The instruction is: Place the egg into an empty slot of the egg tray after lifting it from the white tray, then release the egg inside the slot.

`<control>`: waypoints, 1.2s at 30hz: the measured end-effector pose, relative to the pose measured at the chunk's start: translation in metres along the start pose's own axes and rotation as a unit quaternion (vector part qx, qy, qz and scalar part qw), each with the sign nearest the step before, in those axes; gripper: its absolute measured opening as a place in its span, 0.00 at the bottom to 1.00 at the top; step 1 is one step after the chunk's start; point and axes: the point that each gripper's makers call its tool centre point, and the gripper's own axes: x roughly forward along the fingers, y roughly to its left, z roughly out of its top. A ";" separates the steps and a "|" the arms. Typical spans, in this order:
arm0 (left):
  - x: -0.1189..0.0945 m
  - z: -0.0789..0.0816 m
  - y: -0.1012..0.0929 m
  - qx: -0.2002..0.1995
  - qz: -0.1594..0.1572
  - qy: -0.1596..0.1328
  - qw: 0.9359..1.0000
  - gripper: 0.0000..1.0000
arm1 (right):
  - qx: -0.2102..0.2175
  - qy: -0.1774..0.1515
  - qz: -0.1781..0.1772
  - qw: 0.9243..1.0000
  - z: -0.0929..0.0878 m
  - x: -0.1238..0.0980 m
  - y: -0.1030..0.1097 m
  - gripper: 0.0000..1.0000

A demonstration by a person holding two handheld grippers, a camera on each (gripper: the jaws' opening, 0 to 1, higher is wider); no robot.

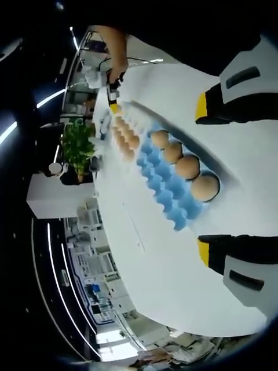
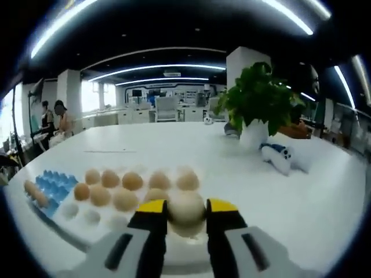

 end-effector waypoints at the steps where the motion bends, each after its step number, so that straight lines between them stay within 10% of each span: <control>1: 0.000 0.000 0.000 0.001 0.000 0.000 1.000 0.79 | -0.002 -0.006 0.010 1.000 0.005 -0.002 0.009 0.25; 16: -0.001 -0.002 0.000 0.003 0.000 0.001 1.000 0.77 | -0.026 -0.029 0.109 0.993 0.025 -0.004 0.094 0.25; 36: -0.002 -0.002 0.000 0.001 0.001 -0.004 1.000 0.76 | -0.032 -0.016 0.178 0.983 0.008 -0.004 0.136 0.25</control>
